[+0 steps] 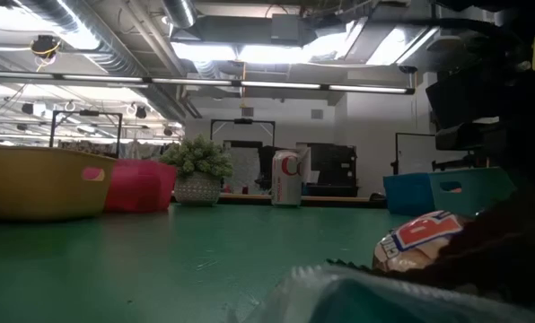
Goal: Sort candy
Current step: Put the orange gummy into the green bin
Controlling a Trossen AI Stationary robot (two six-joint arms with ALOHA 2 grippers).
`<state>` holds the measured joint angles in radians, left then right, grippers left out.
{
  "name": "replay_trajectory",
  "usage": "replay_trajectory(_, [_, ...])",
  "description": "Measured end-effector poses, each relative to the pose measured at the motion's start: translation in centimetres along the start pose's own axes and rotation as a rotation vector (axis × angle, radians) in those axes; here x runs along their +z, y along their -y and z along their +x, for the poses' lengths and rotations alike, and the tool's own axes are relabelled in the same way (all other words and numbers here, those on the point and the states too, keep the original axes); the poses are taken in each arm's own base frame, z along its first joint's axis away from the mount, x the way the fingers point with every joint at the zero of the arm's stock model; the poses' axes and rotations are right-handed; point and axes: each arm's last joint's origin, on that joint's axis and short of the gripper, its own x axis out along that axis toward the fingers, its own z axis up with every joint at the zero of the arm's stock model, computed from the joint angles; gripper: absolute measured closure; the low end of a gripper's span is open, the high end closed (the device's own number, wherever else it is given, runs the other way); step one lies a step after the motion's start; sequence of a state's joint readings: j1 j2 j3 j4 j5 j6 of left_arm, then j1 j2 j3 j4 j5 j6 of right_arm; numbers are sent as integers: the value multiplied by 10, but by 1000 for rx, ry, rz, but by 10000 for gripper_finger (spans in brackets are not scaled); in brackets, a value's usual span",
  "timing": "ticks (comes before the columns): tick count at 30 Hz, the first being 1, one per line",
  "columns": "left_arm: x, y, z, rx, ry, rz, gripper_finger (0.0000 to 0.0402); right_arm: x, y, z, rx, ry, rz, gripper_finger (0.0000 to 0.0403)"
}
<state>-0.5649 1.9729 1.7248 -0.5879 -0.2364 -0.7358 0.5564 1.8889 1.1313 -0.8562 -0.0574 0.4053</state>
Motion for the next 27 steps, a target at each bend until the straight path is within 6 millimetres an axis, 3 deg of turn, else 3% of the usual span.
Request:
replay_trajectory(8, [-29,28,-17,38,34,93,264,7,-4,-14,-10,0,-17,395])
replay_trajectory(19, [-59,56,-32,56,114,133,264,26,-17,-73,57,34,-79,385])
replay_trajectory(27, [-57,61,-33,18,160,66,264,4,-44,-104,-11,-60,-186,391])
